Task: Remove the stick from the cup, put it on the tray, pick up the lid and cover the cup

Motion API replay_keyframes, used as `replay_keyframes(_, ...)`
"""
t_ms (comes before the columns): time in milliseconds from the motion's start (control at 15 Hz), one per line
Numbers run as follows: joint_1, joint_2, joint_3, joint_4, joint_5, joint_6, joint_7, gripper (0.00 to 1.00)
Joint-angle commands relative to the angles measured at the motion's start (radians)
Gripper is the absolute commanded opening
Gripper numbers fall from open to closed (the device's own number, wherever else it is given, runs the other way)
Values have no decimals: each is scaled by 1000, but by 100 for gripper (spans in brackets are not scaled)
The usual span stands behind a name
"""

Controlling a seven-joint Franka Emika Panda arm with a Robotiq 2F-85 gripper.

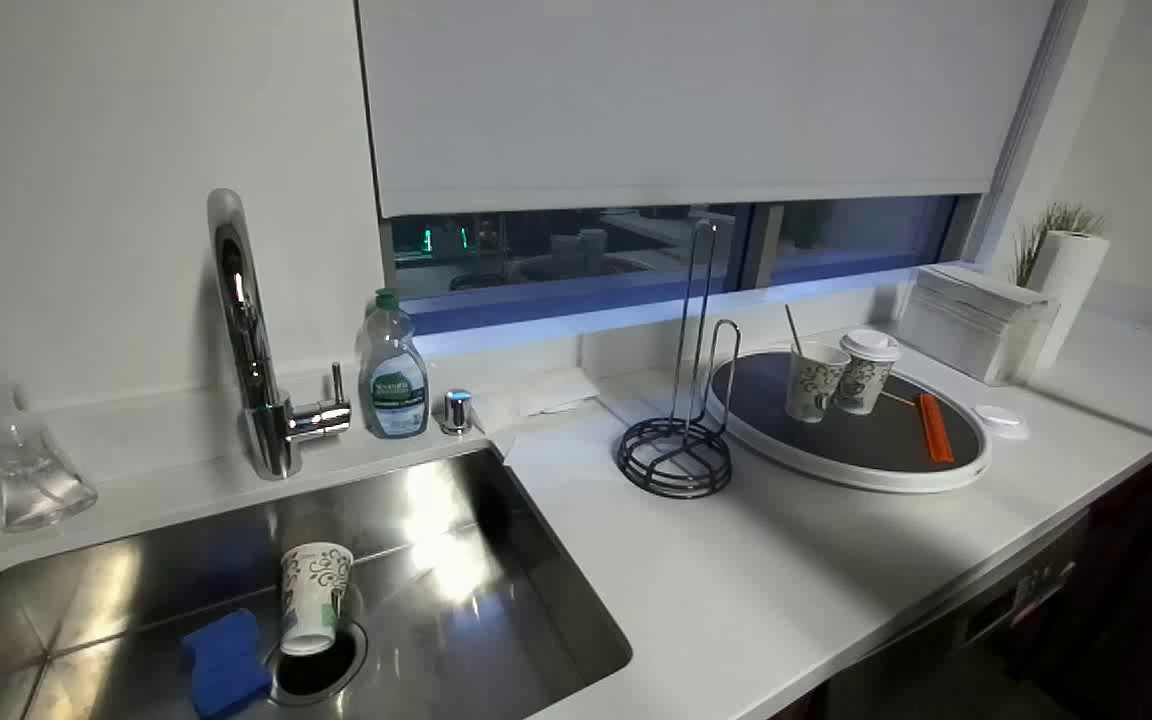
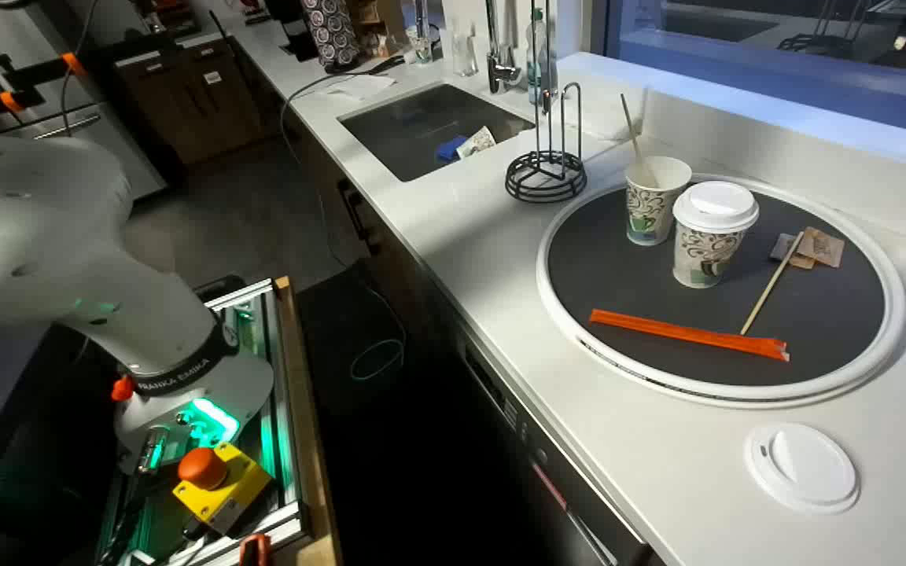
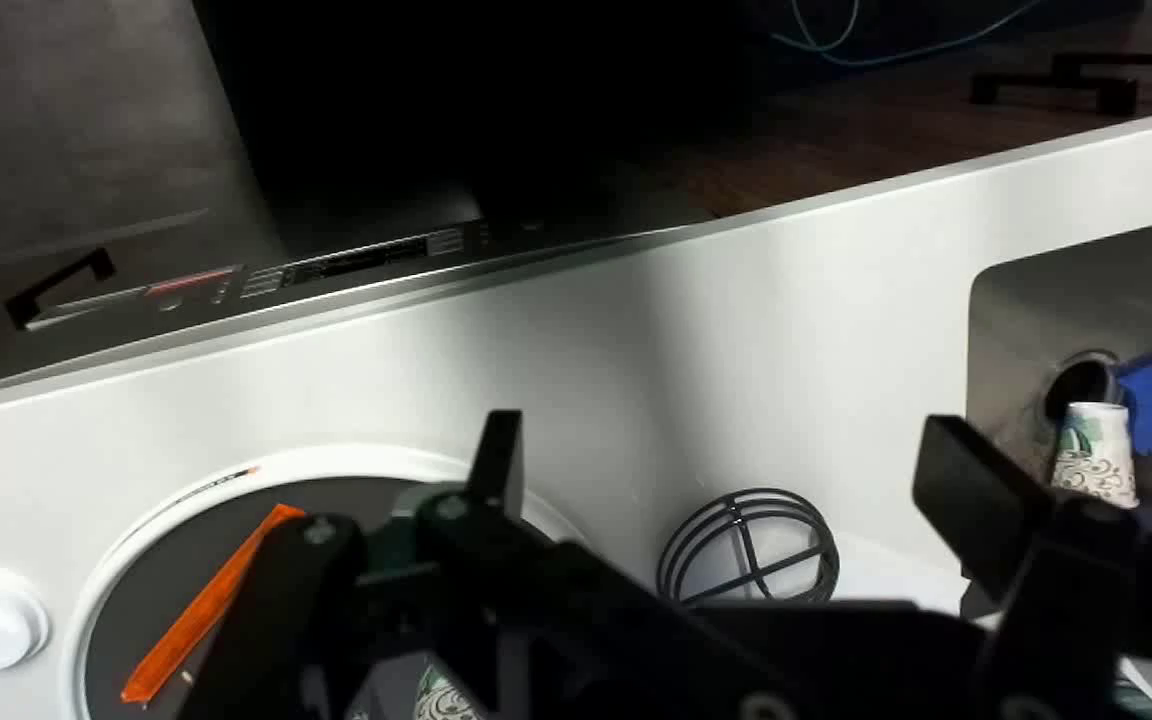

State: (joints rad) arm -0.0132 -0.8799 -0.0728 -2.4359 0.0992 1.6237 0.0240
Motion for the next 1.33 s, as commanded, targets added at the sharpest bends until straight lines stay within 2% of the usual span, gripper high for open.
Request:
replay_keyframes(0,-13,2,8,4,7,-4,-8,100)
replay_keyframes(467,-13,2,8,4,7,-4,-8,100)
replay_keyframes(600,-72,51,6,14,4,96,78,100)
replay_keyframes(800,-117,144,-11,39,19,276,136,100)
replay_keyframes(1000,-126,276,-1,66,18,490,157,100)
replay_keyframes(1267,-116,448,23,130,-6,645,161,100)
